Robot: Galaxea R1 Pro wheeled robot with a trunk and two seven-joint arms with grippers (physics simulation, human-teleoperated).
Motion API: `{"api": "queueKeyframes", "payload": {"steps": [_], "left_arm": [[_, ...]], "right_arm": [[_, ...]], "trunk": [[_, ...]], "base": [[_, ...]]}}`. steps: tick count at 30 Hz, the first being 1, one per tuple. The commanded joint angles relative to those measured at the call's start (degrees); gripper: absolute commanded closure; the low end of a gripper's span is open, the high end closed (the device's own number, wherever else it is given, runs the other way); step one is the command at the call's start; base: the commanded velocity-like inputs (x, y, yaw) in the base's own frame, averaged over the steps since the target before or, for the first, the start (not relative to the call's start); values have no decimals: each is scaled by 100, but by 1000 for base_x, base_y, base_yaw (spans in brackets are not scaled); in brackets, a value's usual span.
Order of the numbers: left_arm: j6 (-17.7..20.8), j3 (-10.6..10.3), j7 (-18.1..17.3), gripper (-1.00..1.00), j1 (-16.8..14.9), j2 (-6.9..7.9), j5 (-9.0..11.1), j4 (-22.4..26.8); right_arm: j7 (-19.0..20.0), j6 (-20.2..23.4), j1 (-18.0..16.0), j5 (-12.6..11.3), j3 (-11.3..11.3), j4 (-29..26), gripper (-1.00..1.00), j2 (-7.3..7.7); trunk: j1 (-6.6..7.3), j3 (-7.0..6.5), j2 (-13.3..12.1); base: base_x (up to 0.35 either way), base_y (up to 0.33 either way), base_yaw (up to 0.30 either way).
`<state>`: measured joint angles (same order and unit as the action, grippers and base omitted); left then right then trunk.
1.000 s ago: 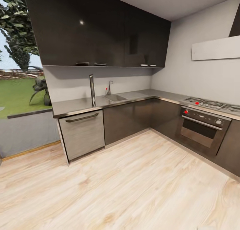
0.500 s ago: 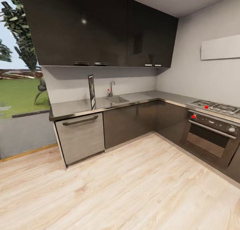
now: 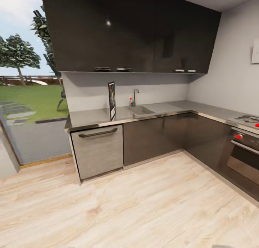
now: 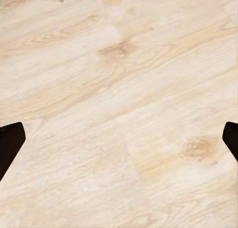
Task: Pick up the poster from the kitchen countertop and hang it on one of the wall nails in the kitchen.
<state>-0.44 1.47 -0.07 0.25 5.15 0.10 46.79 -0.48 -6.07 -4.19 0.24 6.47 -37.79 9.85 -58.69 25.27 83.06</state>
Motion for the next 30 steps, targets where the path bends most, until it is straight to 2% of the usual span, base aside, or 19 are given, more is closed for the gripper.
{"api": "queueKeyframes", "payload": {"steps": [1,8,13,15,18,21,23,25,26,27,28,29,30], "left_arm": [[-5,19,-3,-100,0,0,2,43],[-2,152,-30,-100,1,3,7,620],[40,183,-41,-100,1,1,7,1311],[58,185,-46,-100,2,-2,7,1685],[102,181,-52,-100,2,-5,13,2496],[482,164,-123,-100,0,-17,22,3376],[811,152,-331,-100,-2,-29,24,3739],[1029,146,-559,-100,-27,-53,24,3888],[1134,144,-684,-100,-54,-77,24,3941],[1699,137,-1195,-100,-472,-392,19,4068],[1798,137,-1252,-100,-565,-458,17,4078],[2052,136,-1364,-100,-826,-612,12,4098],[2123,135,-1388,-100,-913,-646,11,4102]], "right_arm": [[-5,-17,-3,2,0,3,-100,-2],[-5,-17,-3,2,-5,5,-100,-8],[-5,-17,-3,2,-4,4,-100,-9],[-5,-17,-3,2,-3,5,-100,-9],[0,-17,-3,2,1,6,-100,-7],[0,-17,-3,2,3,5,-100,-2],[2,-17,-3,2,4,3,-100,0],[3,-17,-3,2,7,2,-100,5],[3,-17,-3,2,8,1,-100,7],[2,-17,-3,-1,15,0,-100,26],[2,-17,-3,-2,16,0,-100,31],[3,-17,-3,-4,17,0,-100,42],[3,-17,-3,-4,18,0,-100,42]], "trunk": [[-4,2,2],[-4,-14,2],[-4,-26,2],[-4,-31,2],[-4,-33,2],[-4,-34,2],[-4,-34,2],[-4,-34,2],[-4,-34,2],[-4,-34,2],[-4,-34,2],[-4,-34,2],[-4,-34,2]], "base": [[326,-26,278],[331,-7,279],[334,-1,279],[335,0,268],[337,0,123],[340,0,32],[341,0,13],[342,0,7],[342,0,5],[343,0,2],[343,0,1],[343,0,1],[343,0,1]]}}
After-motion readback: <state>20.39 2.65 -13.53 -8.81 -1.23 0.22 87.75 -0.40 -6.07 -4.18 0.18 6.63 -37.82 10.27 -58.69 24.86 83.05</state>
